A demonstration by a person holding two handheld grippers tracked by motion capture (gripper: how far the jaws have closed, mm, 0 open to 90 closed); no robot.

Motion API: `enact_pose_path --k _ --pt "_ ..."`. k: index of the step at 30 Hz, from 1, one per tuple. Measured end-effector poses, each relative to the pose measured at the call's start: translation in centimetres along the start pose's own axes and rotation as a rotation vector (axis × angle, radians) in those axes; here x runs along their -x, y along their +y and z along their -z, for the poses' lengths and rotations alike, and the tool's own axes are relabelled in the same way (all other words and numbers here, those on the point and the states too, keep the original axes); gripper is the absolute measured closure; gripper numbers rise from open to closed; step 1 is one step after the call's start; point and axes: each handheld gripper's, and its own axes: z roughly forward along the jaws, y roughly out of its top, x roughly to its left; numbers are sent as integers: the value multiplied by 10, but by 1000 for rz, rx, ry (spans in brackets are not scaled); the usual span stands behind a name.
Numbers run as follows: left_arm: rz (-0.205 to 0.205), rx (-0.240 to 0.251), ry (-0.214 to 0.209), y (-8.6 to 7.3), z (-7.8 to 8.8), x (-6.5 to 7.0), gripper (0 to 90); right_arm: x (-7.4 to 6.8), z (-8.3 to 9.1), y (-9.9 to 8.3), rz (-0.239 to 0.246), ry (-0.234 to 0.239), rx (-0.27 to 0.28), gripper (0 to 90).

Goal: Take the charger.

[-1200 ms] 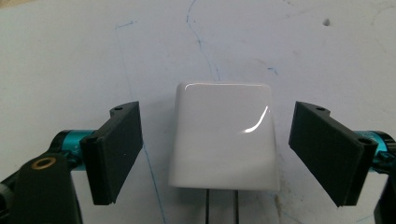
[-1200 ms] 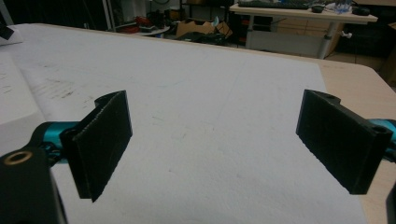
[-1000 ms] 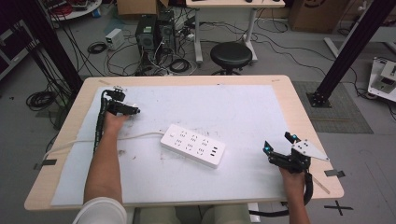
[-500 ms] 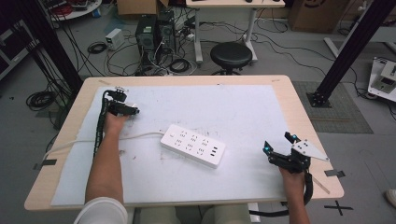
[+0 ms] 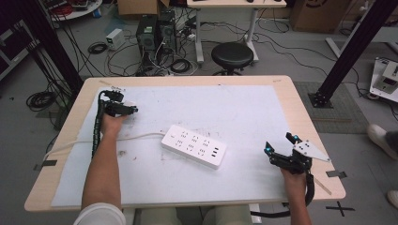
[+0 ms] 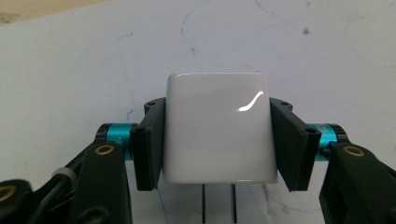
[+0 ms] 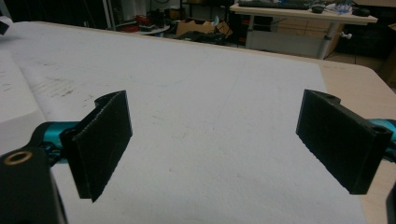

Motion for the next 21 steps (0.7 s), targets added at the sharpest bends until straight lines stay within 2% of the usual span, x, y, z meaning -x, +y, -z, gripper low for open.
enact_pose_path --k 2,5,6,12,16,21 --pt "11 49 -11 1 9 2 425 0 0 0 2 1 0 107" --pt "1 115 -27 4 25 5 425 0 0 0 1 2 -2 108" --pt "6 154 -36 4 33 6 424 0 0 0 2 2 0 108" --pt "0 281 -59 2 64 13 425 2 0 0 10 5 8 108" --pt "-26 337 -74 1 82 21 425 1 0 0 -1 4 4 108" --pt "-46 410 -111 1 104 35 425 2 0 0 3 7 6 108"
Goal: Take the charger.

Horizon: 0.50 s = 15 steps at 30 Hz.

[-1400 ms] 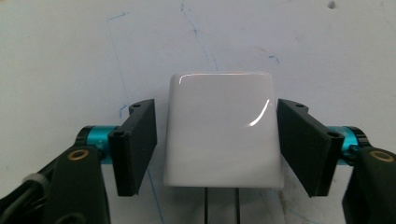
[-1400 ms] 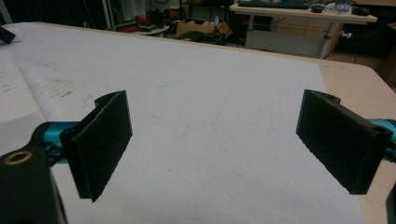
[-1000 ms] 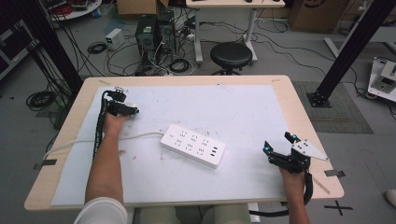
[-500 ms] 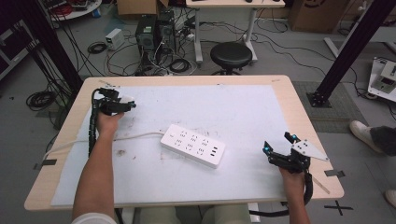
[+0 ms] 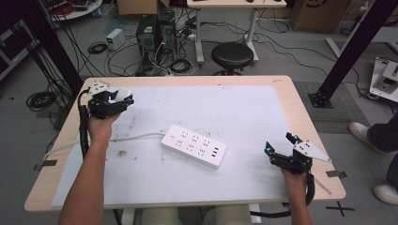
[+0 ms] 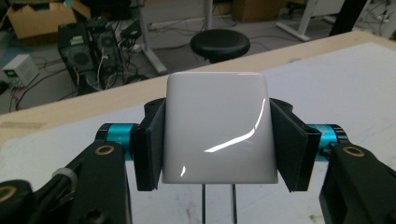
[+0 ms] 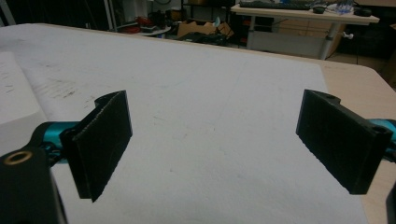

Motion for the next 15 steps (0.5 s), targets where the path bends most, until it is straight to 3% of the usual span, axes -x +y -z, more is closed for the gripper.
enact_pose_path --k 6,10,15 --pt "-22 49 -42 5 15 19 425 0 0 0 8 2 0 108" --pt "-23 104 -71 0 28 39 425 0 0 0 1 6 -4 108" --pt "-33 128 -106 -7 36 57 425 0 0 0 5 9 -3 108"
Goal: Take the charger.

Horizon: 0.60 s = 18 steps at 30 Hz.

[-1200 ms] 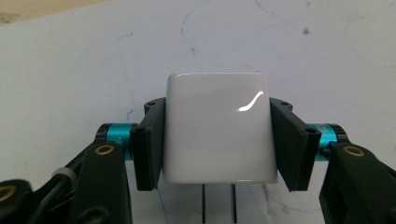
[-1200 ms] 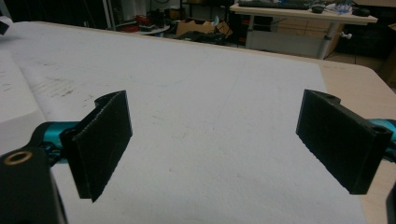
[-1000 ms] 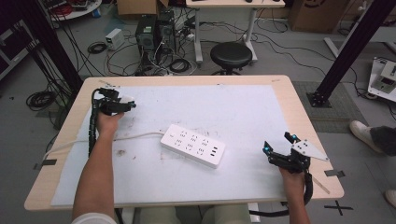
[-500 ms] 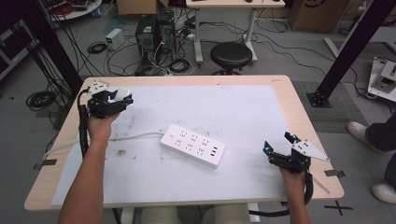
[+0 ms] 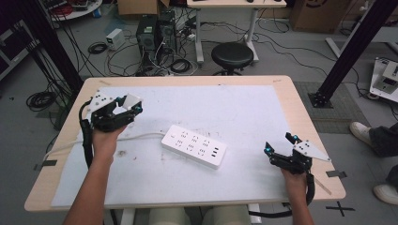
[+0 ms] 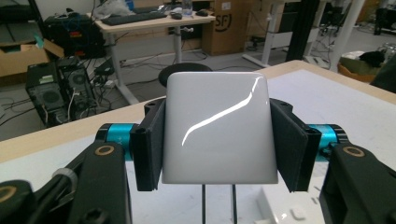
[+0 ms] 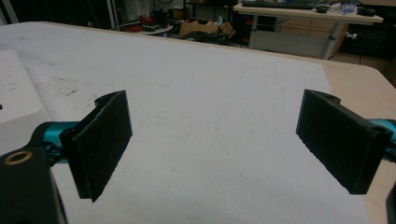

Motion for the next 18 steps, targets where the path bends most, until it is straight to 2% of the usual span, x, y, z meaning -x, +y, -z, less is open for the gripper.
enact_pose_path --k 9,18 --pt "-29 17 -70 -5 1 25 425 0 0 0 1 0 -4 108" --pt "-67 12 -136 -5 -1 46 424 0 0 0 2 -4 -10 108"
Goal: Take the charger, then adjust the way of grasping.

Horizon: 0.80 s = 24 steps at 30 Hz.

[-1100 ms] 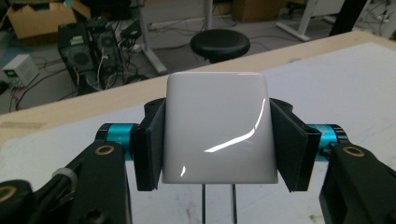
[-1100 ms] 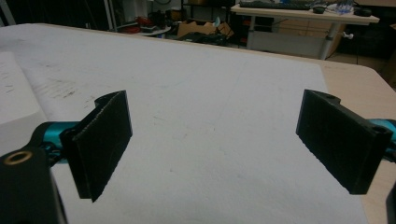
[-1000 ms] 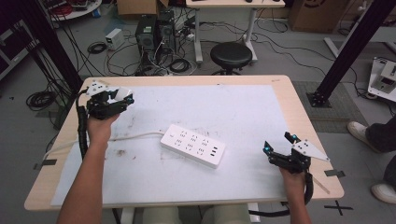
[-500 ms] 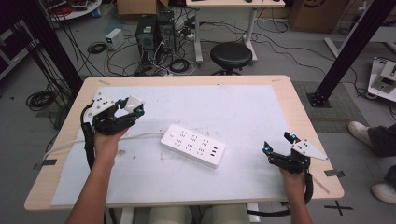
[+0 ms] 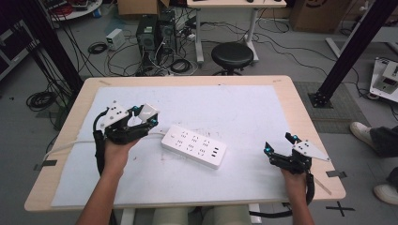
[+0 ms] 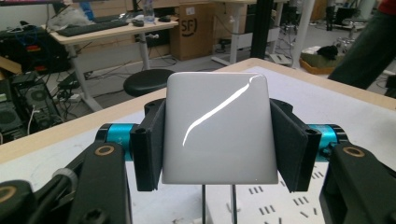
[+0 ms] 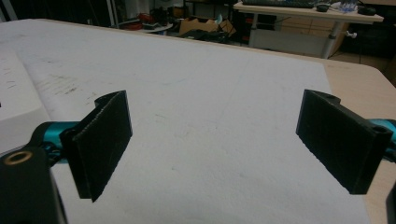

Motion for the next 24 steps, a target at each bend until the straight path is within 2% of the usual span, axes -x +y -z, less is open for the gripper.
enact_pose_path --k 2,15,22,24 --pt "-10 -3 -13 1 -1 4 425 0 1 0 -11 -1 -2 107" --pt "-70 -17 -74 11 -7 20 425 1 -1 0 -9 1 -4 107" --pt "-120 -36 -140 17 -11 31 425 3 -3 2 -28 10 -28 107" --pt "-136 -46 -161 18 -12 34 425 4 -2 3 -52 15 -35 107"
